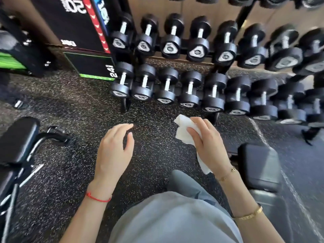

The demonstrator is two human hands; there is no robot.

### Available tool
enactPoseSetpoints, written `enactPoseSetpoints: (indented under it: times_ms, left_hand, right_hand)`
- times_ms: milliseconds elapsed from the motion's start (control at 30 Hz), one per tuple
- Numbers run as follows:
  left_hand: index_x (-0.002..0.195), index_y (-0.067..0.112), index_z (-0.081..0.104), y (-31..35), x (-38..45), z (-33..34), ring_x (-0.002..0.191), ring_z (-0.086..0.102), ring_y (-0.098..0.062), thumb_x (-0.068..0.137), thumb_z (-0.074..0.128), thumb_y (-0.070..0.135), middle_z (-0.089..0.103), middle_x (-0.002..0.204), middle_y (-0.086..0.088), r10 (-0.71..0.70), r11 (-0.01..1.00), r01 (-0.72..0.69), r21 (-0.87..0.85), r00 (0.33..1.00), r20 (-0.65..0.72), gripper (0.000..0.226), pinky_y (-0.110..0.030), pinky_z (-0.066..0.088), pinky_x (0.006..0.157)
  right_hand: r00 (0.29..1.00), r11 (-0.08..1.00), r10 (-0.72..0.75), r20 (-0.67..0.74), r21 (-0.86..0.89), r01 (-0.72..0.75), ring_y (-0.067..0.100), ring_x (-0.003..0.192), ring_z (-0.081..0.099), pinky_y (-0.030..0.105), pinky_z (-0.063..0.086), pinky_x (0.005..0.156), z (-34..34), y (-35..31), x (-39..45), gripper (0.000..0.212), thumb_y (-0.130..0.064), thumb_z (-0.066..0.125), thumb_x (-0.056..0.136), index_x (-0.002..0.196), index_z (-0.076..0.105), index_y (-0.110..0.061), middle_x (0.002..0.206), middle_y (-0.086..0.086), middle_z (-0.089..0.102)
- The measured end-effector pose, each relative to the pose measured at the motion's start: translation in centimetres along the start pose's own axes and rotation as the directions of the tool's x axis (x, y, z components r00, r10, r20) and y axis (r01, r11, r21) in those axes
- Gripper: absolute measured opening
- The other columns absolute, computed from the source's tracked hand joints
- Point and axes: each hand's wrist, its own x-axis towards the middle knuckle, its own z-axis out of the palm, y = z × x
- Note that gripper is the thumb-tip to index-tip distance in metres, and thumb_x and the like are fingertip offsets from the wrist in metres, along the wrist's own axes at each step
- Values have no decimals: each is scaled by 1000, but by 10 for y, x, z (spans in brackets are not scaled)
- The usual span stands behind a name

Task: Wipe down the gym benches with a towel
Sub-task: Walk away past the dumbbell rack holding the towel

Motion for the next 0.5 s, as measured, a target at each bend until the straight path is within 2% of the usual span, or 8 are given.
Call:
enactPoseSetpoints:
  times_ms: [233,400,500]
  left_hand:
    - [124,15,64,-54,80,-2,113,61,-17,98,50,20,66,123,1,-187,982,188,9,979,-85,30,-34,48,101]
    - [122,16,65,-87,162,-6,111,62,-18,97,52,18,67,121,1,-295,953,302,15,940,-172,28,-36,50,100]
    - [123,18,64,-102,211,-13,113,61,-15,97,51,21,66,123,3,-351,931,364,17,910,-222,29,-32,47,102]
  right_hand:
    - [986,992,-129,105,18,127,28,96,60,44,50,84,48,-13,132,30,-28,51,102,125,57,-9,111,7,62]
    - [962,977,-213,172,43,209,31,97,61,45,49,86,81,-30,250,31,-27,51,102,126,57,-8,112,9,62]
    - [935,962,-274,224,67,266,29,100,60,45,49,86,97,-45,322,32,-28,50,102,128,56,-9,114,8,61]
